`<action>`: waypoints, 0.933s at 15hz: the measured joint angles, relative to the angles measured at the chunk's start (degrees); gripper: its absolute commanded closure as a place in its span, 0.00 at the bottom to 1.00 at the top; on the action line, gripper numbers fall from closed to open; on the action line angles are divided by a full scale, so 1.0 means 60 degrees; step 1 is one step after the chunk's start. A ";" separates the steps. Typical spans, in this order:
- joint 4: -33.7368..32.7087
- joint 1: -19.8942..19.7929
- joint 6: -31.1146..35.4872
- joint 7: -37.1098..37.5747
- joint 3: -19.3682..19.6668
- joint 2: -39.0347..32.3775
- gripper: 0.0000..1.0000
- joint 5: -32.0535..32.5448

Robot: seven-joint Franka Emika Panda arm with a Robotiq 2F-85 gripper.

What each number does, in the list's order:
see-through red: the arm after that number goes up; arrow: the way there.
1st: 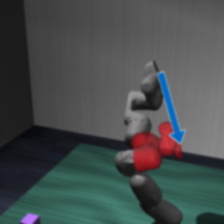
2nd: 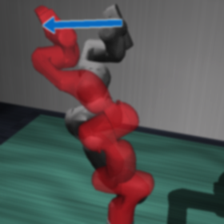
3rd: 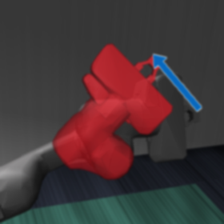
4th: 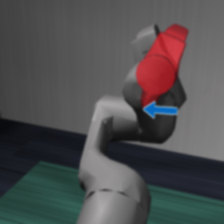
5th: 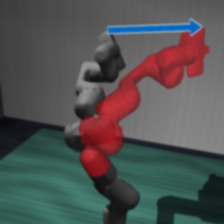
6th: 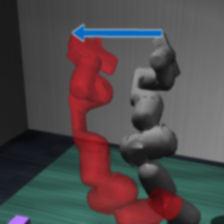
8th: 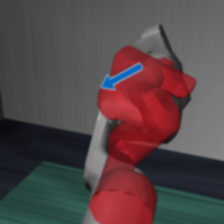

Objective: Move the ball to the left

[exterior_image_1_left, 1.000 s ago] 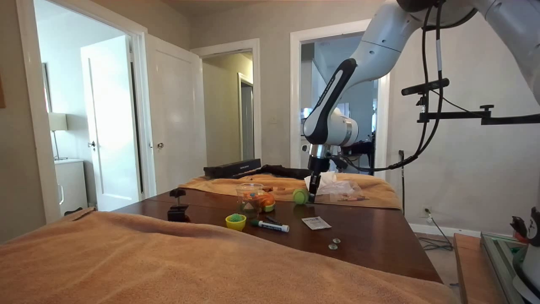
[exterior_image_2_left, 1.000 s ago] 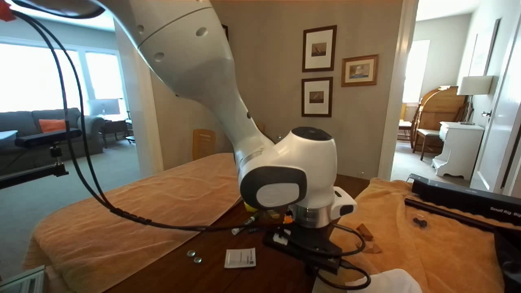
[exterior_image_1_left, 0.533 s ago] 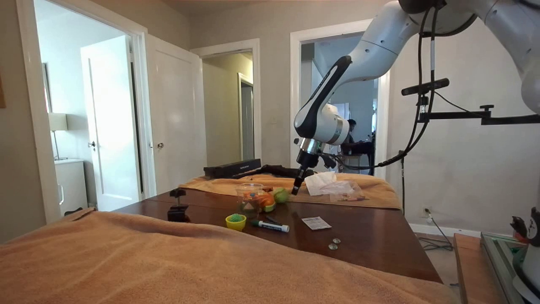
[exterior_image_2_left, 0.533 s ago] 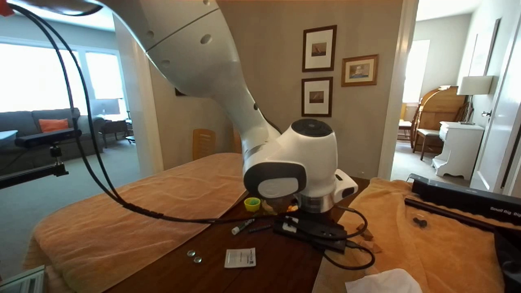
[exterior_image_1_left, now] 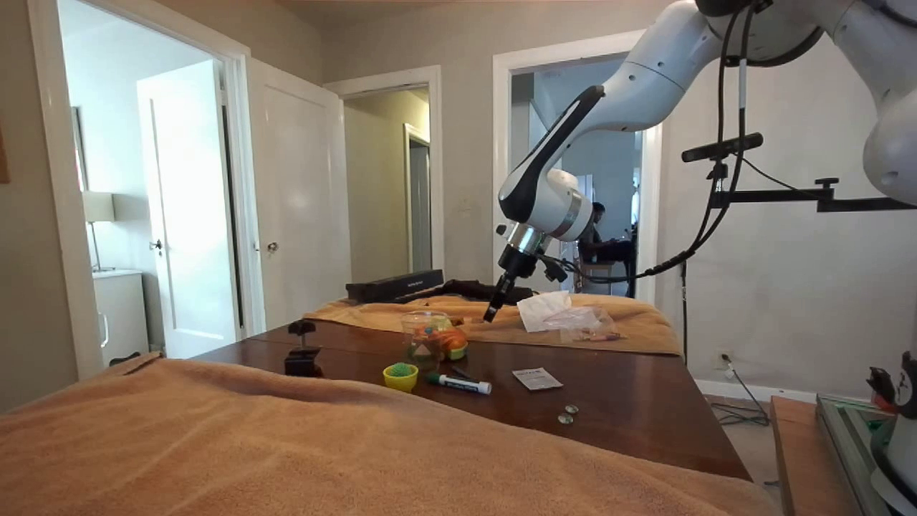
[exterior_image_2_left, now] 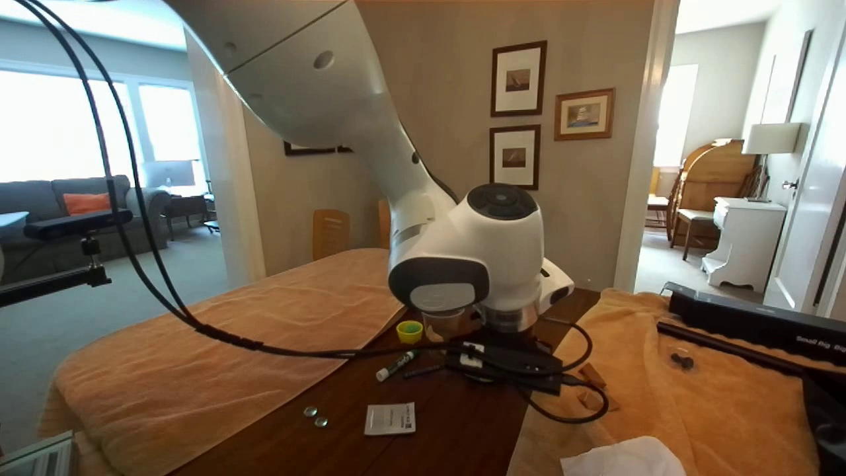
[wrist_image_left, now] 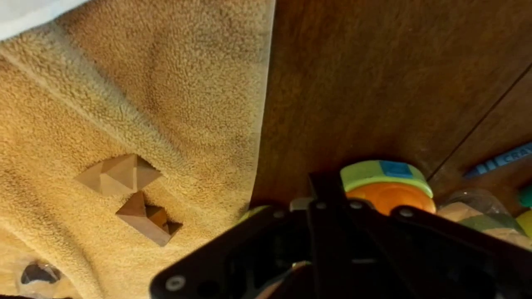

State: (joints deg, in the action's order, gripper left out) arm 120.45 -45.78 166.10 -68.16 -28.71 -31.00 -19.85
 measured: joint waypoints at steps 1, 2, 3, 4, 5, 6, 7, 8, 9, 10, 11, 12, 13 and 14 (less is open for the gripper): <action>0.0165 -0.0043 0.0000 -0.0003 0.0041 0.0104 1.00 0.0002; 0.0376 -0.0036 0.0000 -0.0003 0.0153 0.0263 1.00 0.0011; 0.0630 0.0012 0.0000 0.0015 0.0334 0.0474 1.00 0.0019; 0.0914 0.0083 0.0000 0.0041 0.0538 0.0728 1.00 0.0020; 0.1220 0.0186 -0.0003 0.0094 0.0767 0.1017 1.00 0.0024; 0.1535 0.0340 -0.0016 0.0199 0.1032 0.1329 1.00 0.0026; 0.1864 0.0540 -0.0051 0.0342 0.1318 0.1661 1.00 0.0029; 0.2201 0.0774 -0.0135 0.0503 0.1599 0.2008 1.00 0.0030; 0.2519 0.1039 -0.0285 0.0659 0.1877 0.2353 1.00 0.0046; 0.2827 0.1366 -0.0525 0.0853 0.2189 0.2723 1.00 0.0077; 0.3115 0.1733 -0.0826 0.1043 0.2519 0.3094 1.00 0.0112; 0.3383 0.2156 -0.1221 0.1315 0.2891 0.3472 1.00 0.0221; 0.3640 0.2650 -0.1742 0.1733 0.3330 0.3877 1.00 0.0464; 0.3843 0.3113 -0.2235 0.2166 0.3722 0.4246 1.00 0.0742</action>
State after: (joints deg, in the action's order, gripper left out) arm 143.50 -27.10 152.69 -55.16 -6.38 -5.53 -15.40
